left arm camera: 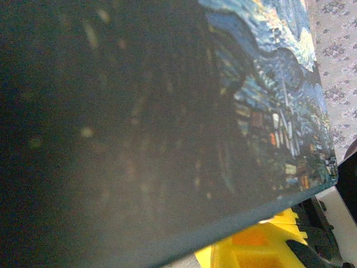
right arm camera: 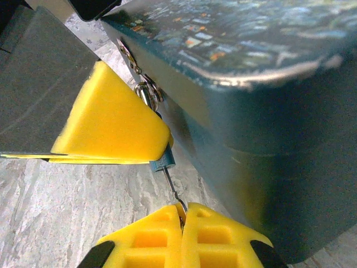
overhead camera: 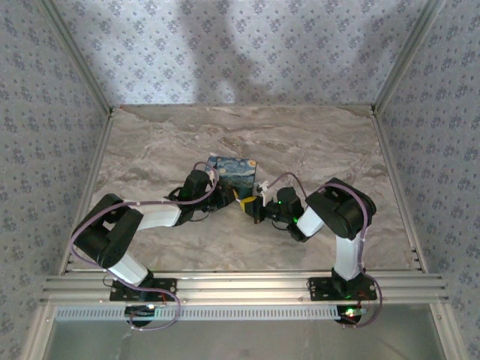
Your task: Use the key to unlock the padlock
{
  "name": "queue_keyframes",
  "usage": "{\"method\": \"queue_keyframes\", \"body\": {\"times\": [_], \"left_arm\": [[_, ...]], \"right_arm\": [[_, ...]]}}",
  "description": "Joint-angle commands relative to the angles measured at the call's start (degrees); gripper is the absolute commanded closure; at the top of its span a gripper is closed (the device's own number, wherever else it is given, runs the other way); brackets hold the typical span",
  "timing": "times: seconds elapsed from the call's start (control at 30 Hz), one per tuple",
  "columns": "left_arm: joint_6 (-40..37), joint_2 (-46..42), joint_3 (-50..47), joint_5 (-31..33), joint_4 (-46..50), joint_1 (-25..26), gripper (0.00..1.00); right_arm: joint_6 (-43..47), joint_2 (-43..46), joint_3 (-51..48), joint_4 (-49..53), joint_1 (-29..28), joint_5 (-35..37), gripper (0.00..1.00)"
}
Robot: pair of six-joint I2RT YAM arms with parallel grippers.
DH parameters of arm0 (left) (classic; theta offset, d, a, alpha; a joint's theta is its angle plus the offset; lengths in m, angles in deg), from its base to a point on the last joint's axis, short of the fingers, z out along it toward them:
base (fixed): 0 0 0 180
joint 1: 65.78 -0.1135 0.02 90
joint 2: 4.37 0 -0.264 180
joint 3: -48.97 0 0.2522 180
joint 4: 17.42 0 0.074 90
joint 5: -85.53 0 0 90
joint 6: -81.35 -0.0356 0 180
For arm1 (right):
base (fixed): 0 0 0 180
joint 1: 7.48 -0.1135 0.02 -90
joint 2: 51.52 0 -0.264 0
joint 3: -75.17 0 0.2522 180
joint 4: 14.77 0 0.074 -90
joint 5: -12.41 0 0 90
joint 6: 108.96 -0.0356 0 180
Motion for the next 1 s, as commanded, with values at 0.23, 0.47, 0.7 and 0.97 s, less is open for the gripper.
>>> {"method": "queue_keyframes", "body": {"times": [0.23, 0.47, 0.7, 0.97], "left_arm": [[0.79, -1.37, 2.5, -4.33, -1.77, 2.22, 0.79], [0.94, -1.29, 2.93, -4.45, -1.44, 2.42, 0.79], [1.34, -1.64, 3.37, -4.62, -0.92, 2.58, 0.79], [1.96, -2.52, 3.27, -4.54, -0.48, 2.7, 0.79]], "right_arm": [[2.48, -1.86, 3.29, -2.8, -0.02, -1.3, 1.0], [2.98, -2.6, 3.48, -3.86, 0.28, -1.14, 1.0], [4.46, -2.55, 3.13, -3.9, 0.08, 0.26, 1.0], [4.55, 0.12, 1.41, -4.08, -0.43, 1.6, 1.0]]}}
